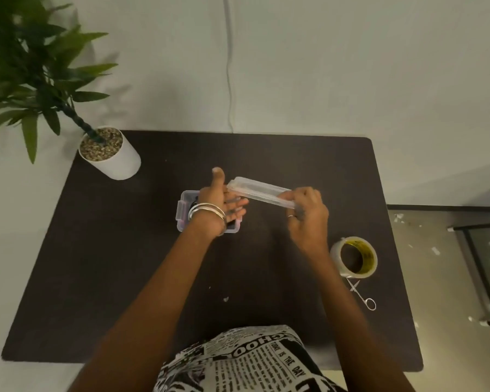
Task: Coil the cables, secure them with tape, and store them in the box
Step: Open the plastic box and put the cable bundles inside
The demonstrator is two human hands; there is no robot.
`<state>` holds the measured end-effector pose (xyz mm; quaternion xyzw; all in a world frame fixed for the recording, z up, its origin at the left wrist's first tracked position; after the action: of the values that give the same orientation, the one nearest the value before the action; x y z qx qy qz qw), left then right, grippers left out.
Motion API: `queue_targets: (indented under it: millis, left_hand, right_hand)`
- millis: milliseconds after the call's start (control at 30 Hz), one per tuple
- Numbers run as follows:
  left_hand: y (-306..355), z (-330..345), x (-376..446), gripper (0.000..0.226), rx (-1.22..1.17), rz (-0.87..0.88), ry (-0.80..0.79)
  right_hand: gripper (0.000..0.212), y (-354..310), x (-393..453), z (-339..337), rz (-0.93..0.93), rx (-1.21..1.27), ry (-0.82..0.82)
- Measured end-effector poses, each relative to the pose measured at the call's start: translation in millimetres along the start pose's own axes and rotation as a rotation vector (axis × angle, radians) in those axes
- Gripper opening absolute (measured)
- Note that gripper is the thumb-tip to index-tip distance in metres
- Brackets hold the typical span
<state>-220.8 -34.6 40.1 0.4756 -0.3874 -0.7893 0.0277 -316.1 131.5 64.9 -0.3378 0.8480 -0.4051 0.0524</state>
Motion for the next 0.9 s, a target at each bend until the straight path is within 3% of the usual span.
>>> queue_targets:
  millis: [67, 133, 333, 400, 500, 667, 900]
  left_hand:
    - [10.9, -25.0, -2.5, 0.041, -0.021, 0.009, 0.061]
    - [15.0, -44.4, -3.9, 0.023, 0.04, 0.022, 0.088]
    - [9.5, -96.1, -6.9, 0.015, 0.322, 0.124, 0.152]
    - [7.6, -109.1, -4.5, 0.026, 0.462, 0.169, 0.193]
    - [13.5, -119.9, -5.6, 0.034, 0.657, 0.255, 0.258]
    - [21.2, -126.0, -1.3, 0.023, 0.899, 0.351, 0.335]
    - [12.5, -147.7, 32.5, 0.024, 1.102, 0.311, 0.382]
  right_hand:
    - [0.039, -11.3, -3.1, 16.4, -0.091, -0.009, -0.042]
    - [0.039, -14.9, -4.1, 32.3, -0.068, 0.056, -0.119]
    - [0.053, -7.9, -14.5, 72.0, 0.367, 0.659, -0.27]
    - [0.045, -9.0, -17.2, 79.4, 0.467, 0.767, -0.312]
    - [0.041, -9.0, -15.4, 90.3, 0.478, 0.604, -0.296]
    - [0.035, -12.7, -9.1, 108.5, 0.519, 0.306, -0.226]
    - [0.012, -9.8, 2.9, 137.1, 0.433, -0.051, -0.235]
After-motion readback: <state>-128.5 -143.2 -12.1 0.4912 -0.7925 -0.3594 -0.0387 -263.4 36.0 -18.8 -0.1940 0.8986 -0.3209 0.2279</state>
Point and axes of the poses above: each hand's wrist, its own x-axis towards the middle knuckle, its own z-axis out of the palm, y = z × x, the point moved 5 cm from there along x, towards the middle knuckle, and after that the axes turned 7 degrees about -y, right-handed, at the moved point
